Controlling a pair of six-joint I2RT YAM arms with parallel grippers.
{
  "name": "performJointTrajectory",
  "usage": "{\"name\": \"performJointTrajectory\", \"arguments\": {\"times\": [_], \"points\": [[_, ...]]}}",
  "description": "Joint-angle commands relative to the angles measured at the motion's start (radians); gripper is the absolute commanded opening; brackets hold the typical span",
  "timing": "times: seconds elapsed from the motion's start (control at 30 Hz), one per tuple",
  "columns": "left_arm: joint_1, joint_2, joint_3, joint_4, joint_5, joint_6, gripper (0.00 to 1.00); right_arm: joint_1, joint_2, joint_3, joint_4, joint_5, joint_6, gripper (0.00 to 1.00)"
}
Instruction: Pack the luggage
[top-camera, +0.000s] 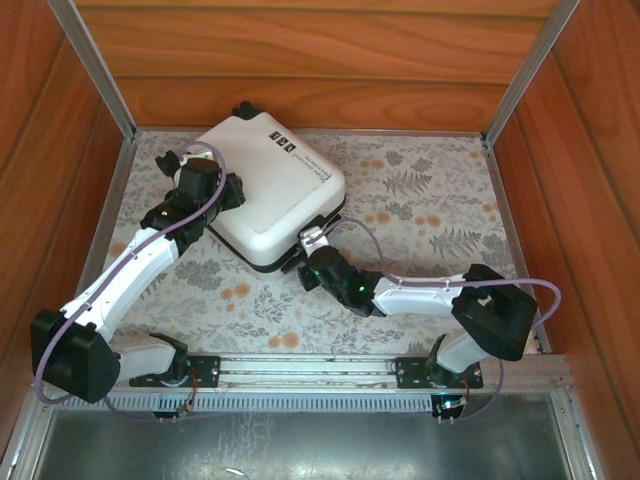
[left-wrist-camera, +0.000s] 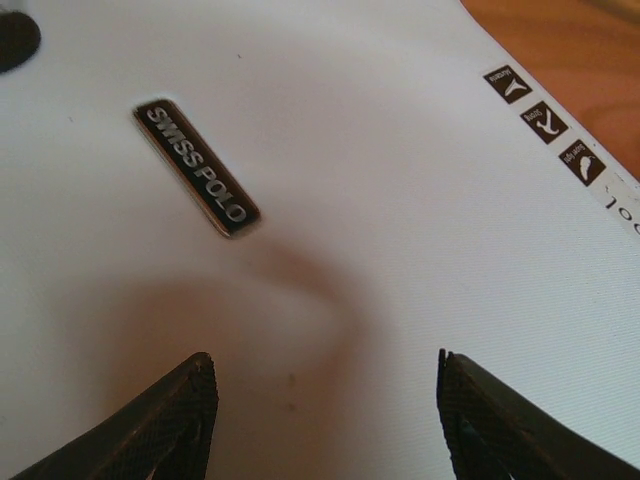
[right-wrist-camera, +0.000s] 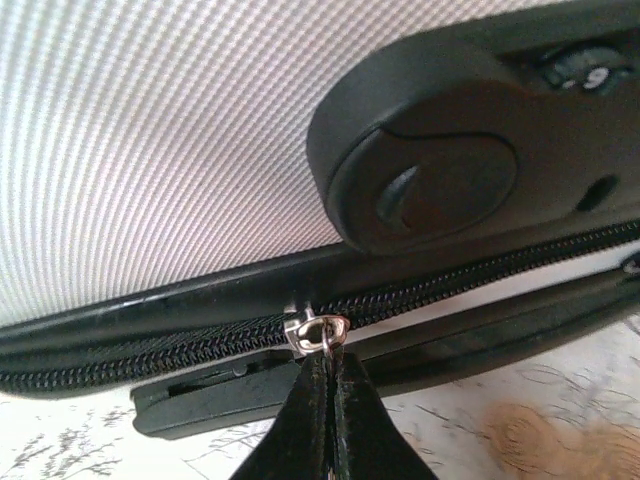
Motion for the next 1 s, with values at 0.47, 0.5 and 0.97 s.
{"name": "performJointTrajectory", "arguments": {"times": [0.47, 0.5, 0.97], "points": [[0.020, 0.200, -0.056, -0.225, 0.013, -0.026, 0.63, -0.048, 0.006, -0.204, 0.474, -0.068, -0.121, 0.00], [0.019, 0.203, -0.057, -0.225, 0.012, -0.024, 0.63, -0.050, 0.007, -0.202, 0.472, -0.062, -0.122, 0.00], [0.027, 0.246, -0.076, -0.225, 0.010, -0.020, 0.62, -0.114, -0.043, -0.131, 0.216, 0.030, -0.006, 0.00]]}}
